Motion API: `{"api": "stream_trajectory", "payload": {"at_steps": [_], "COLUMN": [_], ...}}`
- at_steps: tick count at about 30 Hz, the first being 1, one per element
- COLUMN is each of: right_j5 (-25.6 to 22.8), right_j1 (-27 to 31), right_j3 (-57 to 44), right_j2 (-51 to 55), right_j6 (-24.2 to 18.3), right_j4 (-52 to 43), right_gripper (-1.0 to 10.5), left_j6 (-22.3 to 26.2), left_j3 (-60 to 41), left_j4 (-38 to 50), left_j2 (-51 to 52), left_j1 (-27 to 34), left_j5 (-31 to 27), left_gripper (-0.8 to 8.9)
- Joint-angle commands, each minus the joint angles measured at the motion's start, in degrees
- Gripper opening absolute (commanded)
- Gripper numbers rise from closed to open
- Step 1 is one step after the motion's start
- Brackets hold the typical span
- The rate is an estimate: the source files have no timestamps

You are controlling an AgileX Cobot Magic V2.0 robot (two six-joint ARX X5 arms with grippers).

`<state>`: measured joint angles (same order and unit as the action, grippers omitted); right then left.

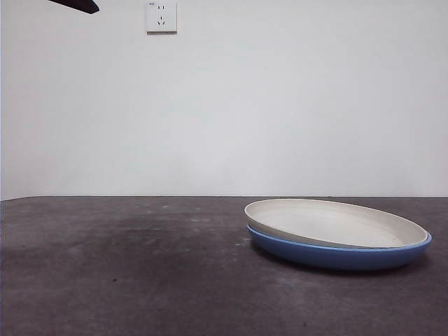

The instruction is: Pick up the white plate, put it on the blue plate, put it on desk

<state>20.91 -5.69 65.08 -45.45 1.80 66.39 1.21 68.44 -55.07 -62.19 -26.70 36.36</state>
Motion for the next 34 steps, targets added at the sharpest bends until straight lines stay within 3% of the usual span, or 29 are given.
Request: {"api": "stream_trajectory", "payload": {"at_steps": [1,8,15,34], "right_j5": [-0.2,-0.3,-0.4,-1.9], "right_j1": [-0.2,-0.2,-0.1,0.0], "right_j3": [-1.4,-11.0,-17.0,-17.0], "right_j2": [-1.9,-7.7,-18.9,-41.6], "right_j6": [2.1,7.0,8.9,9.8], "right_j4": [-1.6,-15.9,-29.3,-43.7], "right_gripper": [4.6,4.6,4.5,3.1], "left_j6": [1.2,1.2,1.2,1.2], "left_j3": [0.5,0.5,0.5,0.5], "left_j4": [0.6,0.5,0.7,0.7], "left_j2": [-0.3,-0.3,-0.3,-0.3], "left_j1": [-0.3,-0.3,-0.3,-0.3], "left_j5": [0.3,0.3,0.3,0.3], "left_gripper": [4.03,4.03,4.03,4.02]}}
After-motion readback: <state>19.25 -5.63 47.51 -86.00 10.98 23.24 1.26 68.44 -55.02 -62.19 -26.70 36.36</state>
